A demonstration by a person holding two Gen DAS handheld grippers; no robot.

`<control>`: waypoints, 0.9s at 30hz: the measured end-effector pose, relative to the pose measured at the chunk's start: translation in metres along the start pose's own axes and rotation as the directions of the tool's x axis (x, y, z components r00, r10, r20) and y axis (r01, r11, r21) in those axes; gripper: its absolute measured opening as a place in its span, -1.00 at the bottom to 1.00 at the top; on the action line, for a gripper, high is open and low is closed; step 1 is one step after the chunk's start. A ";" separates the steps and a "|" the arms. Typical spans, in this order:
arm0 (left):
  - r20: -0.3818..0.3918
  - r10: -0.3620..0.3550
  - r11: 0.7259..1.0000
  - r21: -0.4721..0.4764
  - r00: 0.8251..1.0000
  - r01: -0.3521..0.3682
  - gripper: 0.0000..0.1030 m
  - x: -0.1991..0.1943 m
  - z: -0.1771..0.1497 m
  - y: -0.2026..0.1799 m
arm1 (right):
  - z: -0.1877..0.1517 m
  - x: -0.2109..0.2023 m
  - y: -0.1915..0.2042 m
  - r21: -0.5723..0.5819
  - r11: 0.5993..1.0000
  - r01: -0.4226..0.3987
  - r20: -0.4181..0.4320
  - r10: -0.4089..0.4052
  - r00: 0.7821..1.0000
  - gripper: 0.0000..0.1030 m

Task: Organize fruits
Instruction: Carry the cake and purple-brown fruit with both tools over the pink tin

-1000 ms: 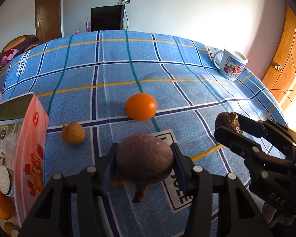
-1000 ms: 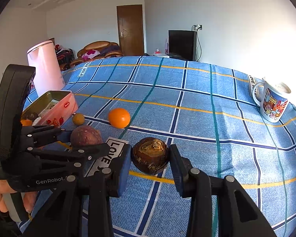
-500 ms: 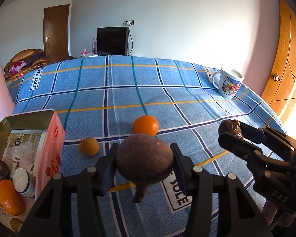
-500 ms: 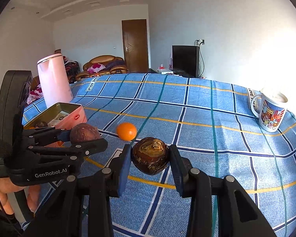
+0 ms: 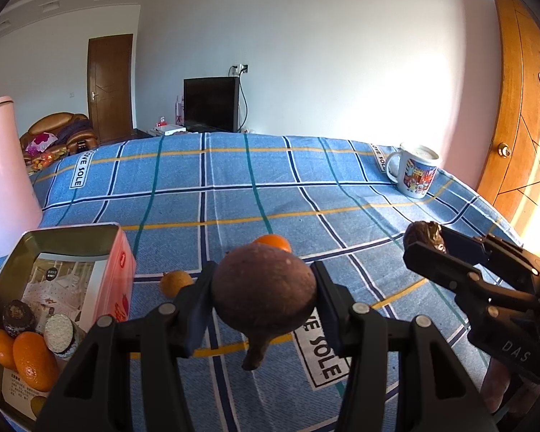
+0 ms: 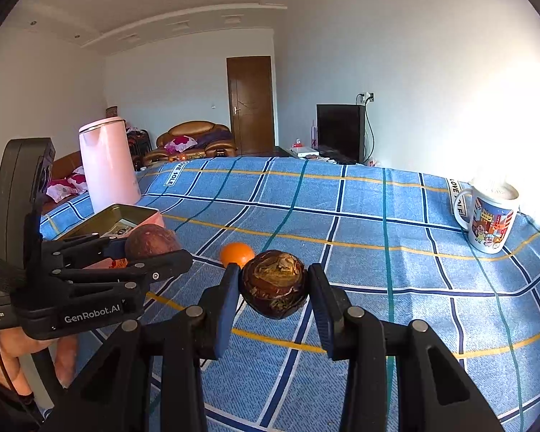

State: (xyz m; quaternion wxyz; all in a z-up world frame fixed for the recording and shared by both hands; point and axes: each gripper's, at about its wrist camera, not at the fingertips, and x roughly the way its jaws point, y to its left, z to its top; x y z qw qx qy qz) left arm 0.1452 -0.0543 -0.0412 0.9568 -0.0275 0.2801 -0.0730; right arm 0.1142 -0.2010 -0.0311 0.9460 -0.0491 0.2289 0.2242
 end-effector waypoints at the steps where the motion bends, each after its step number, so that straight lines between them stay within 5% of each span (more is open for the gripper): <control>1: 0.008 0.003 1.000 0.003 1.000 -0.003 0.04 -0.001 0.000 0.000 | 0.000 -0.001 0.000 0.000 1.000 -0.001 0.005 0.001 1.000 -0.22; 27: 0.151 0.050 0.996 0.072 0.987 -0.061 0.04 -0.031 -0.005 -0.016 | -0.005 -0.029 0.007 -0.039 0.999 0.016 0.144 -0.011 0.990 -0.22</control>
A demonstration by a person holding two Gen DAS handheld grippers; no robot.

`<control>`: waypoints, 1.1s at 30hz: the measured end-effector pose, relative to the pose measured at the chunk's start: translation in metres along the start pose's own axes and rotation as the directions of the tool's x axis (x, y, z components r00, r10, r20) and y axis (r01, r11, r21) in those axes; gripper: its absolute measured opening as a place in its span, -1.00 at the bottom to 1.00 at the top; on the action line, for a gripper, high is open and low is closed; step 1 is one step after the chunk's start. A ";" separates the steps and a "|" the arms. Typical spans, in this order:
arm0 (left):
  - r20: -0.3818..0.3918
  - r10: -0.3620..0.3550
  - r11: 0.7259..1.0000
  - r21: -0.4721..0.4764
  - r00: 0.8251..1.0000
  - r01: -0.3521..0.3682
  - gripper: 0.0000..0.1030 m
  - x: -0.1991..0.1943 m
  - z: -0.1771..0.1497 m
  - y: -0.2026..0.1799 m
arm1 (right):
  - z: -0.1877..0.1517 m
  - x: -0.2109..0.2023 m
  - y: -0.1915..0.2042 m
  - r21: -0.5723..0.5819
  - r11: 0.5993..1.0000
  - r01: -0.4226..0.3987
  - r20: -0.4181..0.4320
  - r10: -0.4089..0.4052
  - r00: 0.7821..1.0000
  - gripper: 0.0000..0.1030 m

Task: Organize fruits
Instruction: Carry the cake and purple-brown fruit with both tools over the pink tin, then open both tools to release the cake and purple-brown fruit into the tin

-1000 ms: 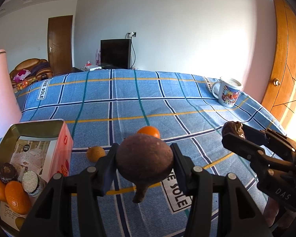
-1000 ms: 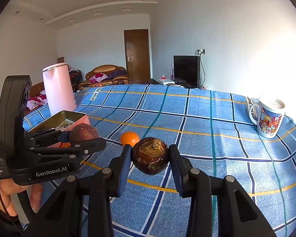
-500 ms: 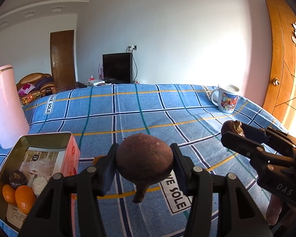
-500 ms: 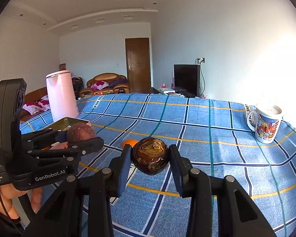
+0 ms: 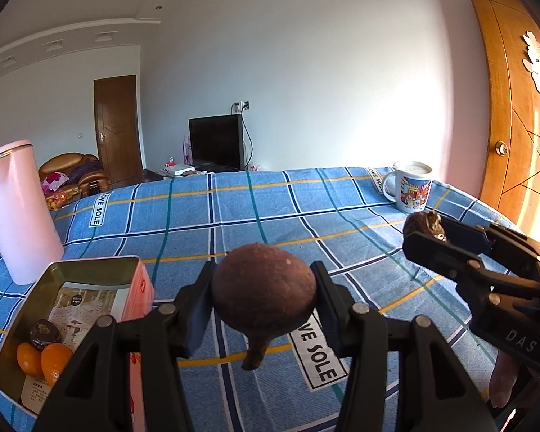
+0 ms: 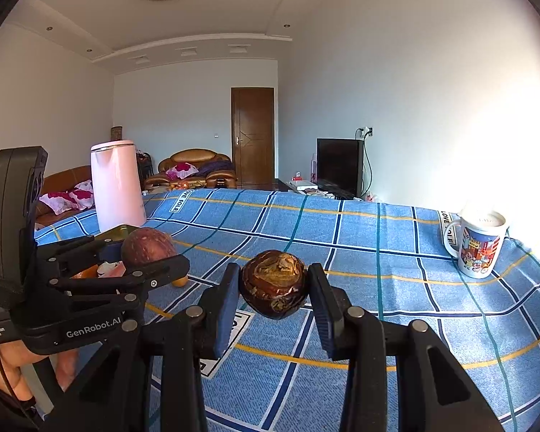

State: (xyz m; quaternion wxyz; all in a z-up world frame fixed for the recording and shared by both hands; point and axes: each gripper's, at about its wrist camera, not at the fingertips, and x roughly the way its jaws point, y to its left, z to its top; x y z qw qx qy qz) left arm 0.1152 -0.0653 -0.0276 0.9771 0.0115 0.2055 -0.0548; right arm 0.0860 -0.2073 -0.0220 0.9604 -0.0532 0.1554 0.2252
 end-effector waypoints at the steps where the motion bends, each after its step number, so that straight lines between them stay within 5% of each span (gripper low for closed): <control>1: 0.002 0.001 1.000 0.001 1.000 -0.001 0.04 -0.001 0.000 0.000 | 0.000 0.000 0.000 -0.001 1.000 0.002 0.004 -0.002 1.000 -0.22; 14: 0.005 0.000 1.000 0.004 1.000 0.000 0.04 -0.016 -0.005 0.009 | 0.005 0.008 0.013 -0.028 1.000 -0.015 -0.022 0.015 1.000 -0.22; 24: -0.039 0.095 0.987 -0.129 0.995 -0.099 0.04 -0.027 -0.005 0.093 | 0.035 0.042 0.080 -0.088 0.979 -0.182 -0.062 0.177 0.982 -0.22; 33: -0.136 0.131 0.959 -0.234 0.982 -0.161 0.04 -0.019 -0.008 0.166 | 0.041 0.094 0.136 -0.065 0.951 -0.304 -0.158 0.291 0.944 -0.22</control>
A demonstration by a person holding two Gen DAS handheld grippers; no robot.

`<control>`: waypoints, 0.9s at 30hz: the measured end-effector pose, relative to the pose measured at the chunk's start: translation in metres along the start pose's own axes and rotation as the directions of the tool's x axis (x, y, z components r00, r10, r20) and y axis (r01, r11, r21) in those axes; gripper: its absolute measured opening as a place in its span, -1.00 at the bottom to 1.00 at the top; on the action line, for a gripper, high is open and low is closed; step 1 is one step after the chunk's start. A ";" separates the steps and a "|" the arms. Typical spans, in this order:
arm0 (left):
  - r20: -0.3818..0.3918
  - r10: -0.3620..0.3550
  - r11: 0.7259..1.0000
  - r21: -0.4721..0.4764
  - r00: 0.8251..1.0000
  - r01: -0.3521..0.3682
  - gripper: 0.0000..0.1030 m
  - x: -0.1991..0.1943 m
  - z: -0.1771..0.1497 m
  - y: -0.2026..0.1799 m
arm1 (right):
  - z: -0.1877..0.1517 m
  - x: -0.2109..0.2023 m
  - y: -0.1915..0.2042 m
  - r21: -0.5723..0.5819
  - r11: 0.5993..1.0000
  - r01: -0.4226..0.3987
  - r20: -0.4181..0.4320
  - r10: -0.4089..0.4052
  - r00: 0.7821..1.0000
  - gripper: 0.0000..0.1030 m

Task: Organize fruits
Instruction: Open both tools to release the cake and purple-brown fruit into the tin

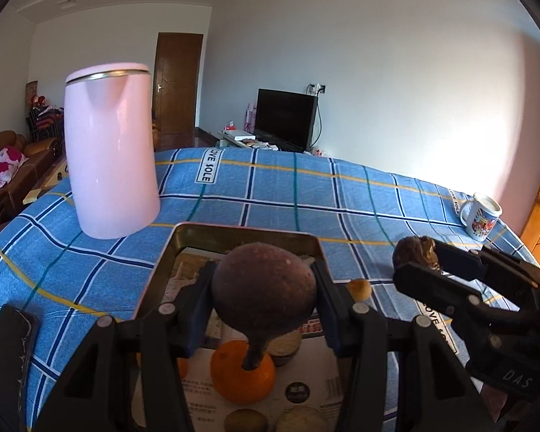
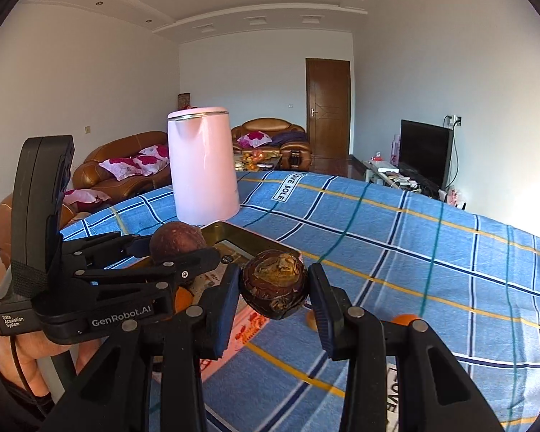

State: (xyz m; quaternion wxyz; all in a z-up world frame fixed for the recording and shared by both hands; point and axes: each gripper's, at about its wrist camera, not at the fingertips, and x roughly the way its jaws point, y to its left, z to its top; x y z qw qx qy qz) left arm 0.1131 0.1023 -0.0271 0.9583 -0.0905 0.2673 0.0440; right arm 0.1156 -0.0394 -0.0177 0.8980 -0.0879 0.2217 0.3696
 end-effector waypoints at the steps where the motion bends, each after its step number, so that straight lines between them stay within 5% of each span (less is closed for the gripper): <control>1: -0.011 0.001 1.000 -0.011 1.000 -0.001 0.04 0.003 0.001 0.005 | 0.001 0.008 0.003 0.007 1.000 -0.011 -0.014 0.011 1.000 -0.22; 20: -0.070 0.055 0.997 -0.053 0.996 -0.059 0.10 0.023 0.002 0.042 | -0.001 0.084 0.039 -0.040 0.998 -0.046 -0.184 0.038 0.982 -0.20; 24: -0.035 0.062 0.997 -0.043 0.997 -0.063 0.24 0.012 0.004 0.039 | 0.000 0.077 0.031 -0.017 0.999 -0.043 -0.169 0.040 0.985 0.18; 27: -0.001 0.066 0.996 -0.058 0.998 -0.066 0.40 0.001 0.003 0.039 | 0.002 0.057 0.016 -0.003 1.000 -0.025 -0.129 0.025 0.991 0.18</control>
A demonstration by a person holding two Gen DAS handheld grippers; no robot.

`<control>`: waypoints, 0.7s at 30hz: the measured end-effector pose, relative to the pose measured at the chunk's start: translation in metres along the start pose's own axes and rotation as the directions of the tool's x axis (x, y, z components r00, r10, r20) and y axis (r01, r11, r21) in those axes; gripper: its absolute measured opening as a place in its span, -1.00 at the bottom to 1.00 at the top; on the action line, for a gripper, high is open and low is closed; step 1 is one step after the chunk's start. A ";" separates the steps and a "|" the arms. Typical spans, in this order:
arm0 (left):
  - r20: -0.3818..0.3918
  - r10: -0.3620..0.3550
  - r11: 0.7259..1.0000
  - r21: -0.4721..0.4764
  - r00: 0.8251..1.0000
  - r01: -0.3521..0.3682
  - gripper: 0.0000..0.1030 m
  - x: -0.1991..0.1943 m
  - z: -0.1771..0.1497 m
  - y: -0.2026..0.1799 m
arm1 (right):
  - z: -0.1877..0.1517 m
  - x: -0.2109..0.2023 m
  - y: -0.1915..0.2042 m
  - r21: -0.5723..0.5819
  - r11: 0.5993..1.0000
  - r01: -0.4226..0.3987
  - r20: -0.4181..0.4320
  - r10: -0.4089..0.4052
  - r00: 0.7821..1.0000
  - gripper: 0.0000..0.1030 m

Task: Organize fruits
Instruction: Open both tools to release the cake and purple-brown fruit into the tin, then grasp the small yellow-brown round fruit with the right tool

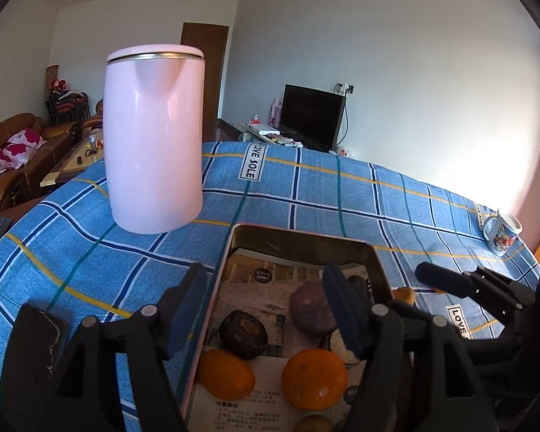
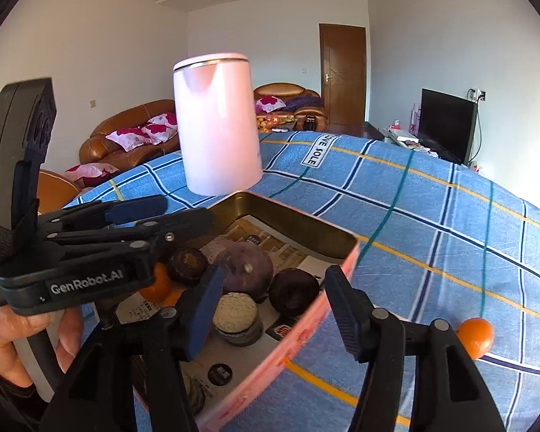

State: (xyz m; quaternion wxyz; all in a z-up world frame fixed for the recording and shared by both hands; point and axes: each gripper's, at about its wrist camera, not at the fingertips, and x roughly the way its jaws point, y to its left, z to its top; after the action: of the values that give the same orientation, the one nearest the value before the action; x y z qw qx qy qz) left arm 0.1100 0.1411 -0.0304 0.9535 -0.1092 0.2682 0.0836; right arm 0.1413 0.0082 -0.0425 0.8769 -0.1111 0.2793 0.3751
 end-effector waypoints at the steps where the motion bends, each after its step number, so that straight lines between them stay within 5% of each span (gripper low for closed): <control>1: 0.005 -0.007 1.000 0.001 1.000 0.007 0.41 -0.002 0.000 -0.001 | -0.001 -0.008 -0.006 0.008 1.000 0.014 0.013 -0.014 1.000 0.18; 6: 0.018 -0.031 0.999 0.006 0.999 0.031 0.43 -0.006 -0.003 -0.010 | -0.010 -0.020 -0.044 0.009 0.990 0.144 -0.021 -0.144 0.989 0.18; 16: 0.000 -0.044 0.998 0.037 0.999 0.044 0.44 -0.004 -0.007 -0.026 | -0.016 0.024 -0.058 0.000 0.989 0.146 -0.211 -0.142 0.967 0.16; 21: -0.008 -0.055 0.997 0.061 0.998 0.055 0.47 -0.003 -0.007 -0.041 | -0.021 0.037 -0.067 0.053 0.991 0.120 -0.271 -0.101 0.957 -0.43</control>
State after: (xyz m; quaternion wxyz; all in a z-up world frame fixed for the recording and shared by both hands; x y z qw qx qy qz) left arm 0.1129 0.0992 -0.0273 0.9574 -0.0878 0.2707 0.0488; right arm 0.2019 -0.0247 -0.0815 0.8540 -0.1458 0.4015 0.2970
